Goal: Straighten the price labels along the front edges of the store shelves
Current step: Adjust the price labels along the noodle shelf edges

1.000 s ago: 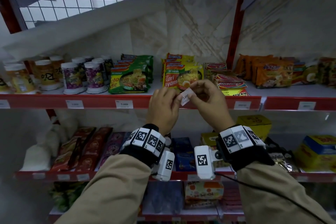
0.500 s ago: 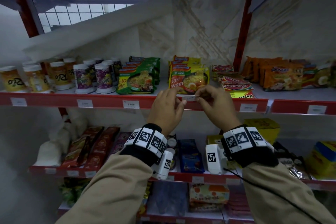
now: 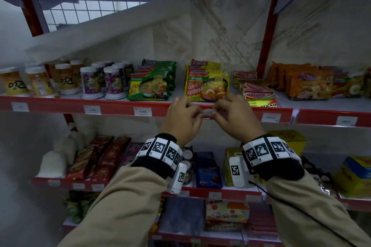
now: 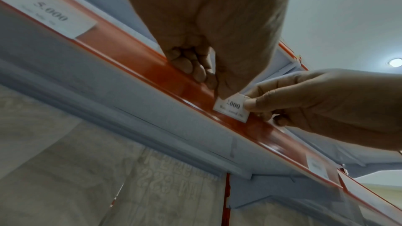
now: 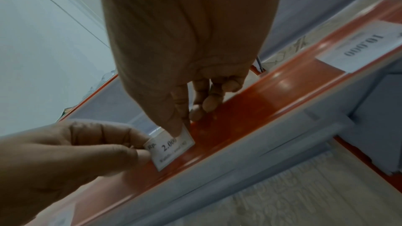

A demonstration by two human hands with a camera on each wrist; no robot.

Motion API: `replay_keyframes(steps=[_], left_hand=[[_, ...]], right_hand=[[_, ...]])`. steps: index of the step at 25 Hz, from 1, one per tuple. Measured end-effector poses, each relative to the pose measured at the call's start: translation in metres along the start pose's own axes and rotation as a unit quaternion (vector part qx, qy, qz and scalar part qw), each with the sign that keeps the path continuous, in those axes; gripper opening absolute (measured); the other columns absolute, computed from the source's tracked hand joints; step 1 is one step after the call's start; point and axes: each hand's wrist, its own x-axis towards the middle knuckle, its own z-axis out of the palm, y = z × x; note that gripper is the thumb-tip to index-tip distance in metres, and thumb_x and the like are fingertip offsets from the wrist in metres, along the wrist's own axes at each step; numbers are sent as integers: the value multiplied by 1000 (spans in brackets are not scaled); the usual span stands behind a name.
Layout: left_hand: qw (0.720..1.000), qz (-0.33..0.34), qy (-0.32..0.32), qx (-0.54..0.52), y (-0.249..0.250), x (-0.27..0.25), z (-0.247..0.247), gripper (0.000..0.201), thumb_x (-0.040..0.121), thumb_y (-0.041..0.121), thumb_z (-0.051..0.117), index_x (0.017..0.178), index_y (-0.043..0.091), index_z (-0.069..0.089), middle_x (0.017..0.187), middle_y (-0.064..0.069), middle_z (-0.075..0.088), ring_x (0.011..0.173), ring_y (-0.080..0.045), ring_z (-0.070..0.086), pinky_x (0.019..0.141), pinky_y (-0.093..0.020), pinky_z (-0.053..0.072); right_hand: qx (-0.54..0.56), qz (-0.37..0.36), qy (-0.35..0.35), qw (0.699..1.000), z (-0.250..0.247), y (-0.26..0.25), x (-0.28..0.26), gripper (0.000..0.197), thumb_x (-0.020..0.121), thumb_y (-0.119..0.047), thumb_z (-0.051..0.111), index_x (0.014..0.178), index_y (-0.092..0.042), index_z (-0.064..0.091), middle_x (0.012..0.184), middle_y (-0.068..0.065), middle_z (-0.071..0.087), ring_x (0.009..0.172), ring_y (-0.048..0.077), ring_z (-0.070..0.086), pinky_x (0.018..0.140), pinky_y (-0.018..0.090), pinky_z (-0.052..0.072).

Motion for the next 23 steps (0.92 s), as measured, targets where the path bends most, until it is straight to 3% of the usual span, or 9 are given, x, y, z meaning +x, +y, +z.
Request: replay_keyframes(steps=[7,13,23], left_hand=[[999,-3,-35,27,1,2,-5,17,87,17,60,98,7,68,91,-11,51,90,-29,45,74,-40,41],[996,4,-69,49,-2,10,-13,11,94,16,53,96,7,60,96,-11,52,91,-27,40,67,-33,30],[989,3,-106,104,-4,13,-11,19,99,20,42,102,10,58,105,-10,51,97,-26,40,72,-34,33]], right_hand=[[-36,-3,5,999,1,-3,-6,17,90,-28,55,103,-18,61,103,6,51,99,29,44,88,43,38],[-30,5,13,999,3,-3,-5,12,91,-27,56,101,-21,60,105,1,53,98,26,44,85,41,37],[-7,8,27,1000,5,-1,-6,10,88,-23,62,97,-20,64,99,2,56,95,26,46,81,39,37]])
